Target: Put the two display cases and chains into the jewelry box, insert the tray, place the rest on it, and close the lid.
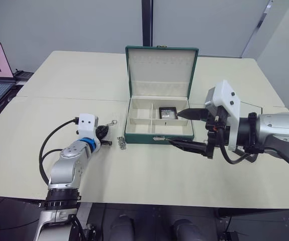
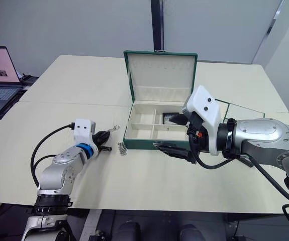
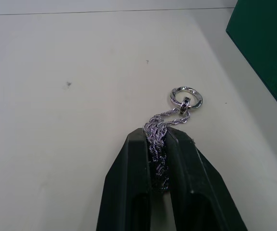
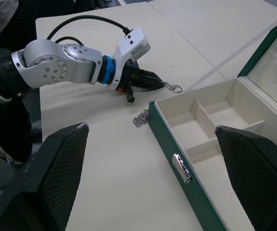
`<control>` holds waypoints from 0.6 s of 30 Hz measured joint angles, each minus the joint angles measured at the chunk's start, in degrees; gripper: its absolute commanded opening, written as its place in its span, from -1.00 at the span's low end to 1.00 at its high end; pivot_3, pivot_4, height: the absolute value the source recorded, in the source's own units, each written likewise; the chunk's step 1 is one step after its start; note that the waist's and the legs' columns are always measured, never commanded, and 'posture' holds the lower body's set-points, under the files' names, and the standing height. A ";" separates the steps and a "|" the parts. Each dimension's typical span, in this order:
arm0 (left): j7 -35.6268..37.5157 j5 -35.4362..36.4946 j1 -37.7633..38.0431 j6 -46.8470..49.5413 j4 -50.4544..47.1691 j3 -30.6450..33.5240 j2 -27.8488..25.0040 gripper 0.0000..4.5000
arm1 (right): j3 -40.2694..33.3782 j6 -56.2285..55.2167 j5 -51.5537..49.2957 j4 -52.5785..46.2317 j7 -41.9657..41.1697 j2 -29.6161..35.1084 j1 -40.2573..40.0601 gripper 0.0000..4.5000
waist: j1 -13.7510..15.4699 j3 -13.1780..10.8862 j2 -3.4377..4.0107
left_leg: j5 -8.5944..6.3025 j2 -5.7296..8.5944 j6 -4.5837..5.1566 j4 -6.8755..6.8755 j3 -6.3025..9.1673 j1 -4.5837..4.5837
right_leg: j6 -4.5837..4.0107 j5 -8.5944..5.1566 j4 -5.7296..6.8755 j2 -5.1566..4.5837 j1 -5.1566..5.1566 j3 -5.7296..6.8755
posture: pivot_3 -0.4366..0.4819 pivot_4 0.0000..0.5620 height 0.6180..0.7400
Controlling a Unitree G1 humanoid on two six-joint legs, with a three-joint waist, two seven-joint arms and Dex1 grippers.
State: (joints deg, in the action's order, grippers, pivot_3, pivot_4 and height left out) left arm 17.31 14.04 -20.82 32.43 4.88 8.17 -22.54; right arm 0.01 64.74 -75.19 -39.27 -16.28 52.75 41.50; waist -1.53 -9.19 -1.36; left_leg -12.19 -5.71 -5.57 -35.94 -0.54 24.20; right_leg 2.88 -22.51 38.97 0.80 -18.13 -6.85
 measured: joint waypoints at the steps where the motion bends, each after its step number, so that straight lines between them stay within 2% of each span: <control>1: 0.26 -0.07 0.00 0.00 0.00 -0.04 -0.07 -0.93 | 0.00 0.00 0.03 0.00 -0.01 0.00 0.00 1.00 | 0.00 0.00 0.00 | 0.00 0.00 0.00 0.00 0.00 0.00 | 0.00 0.00 0.00 0.00 0.00 0.00 | -0.05 -0.47 1.00; 18: 2.51 -1.16 -0.35 0.87 -0.40 -0.93 -0.87 -0.93 | 0.00 -0.06 1.05 0.00 0.02 -0.49 0.00 1.00 | 0.05 0.00 0.00 | 0.00 0.00 0.01 0.00 0.00 0.00 | 0.00 0.00 -0.01 0.00 0.00 0.01 | -0.05 -0.47 1.00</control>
State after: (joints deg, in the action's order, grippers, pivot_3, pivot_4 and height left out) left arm 19.82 12.88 -21.17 33.30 4.48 7.24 -23.41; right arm 0.01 64.69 -74.14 -39.27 -16.26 52.26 41.50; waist -1.49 -9.19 -1.35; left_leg -12.20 -5.71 -5.56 -35.94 -0.54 24.20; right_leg 2.88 -22.51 38.97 0.80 -18.13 -6.85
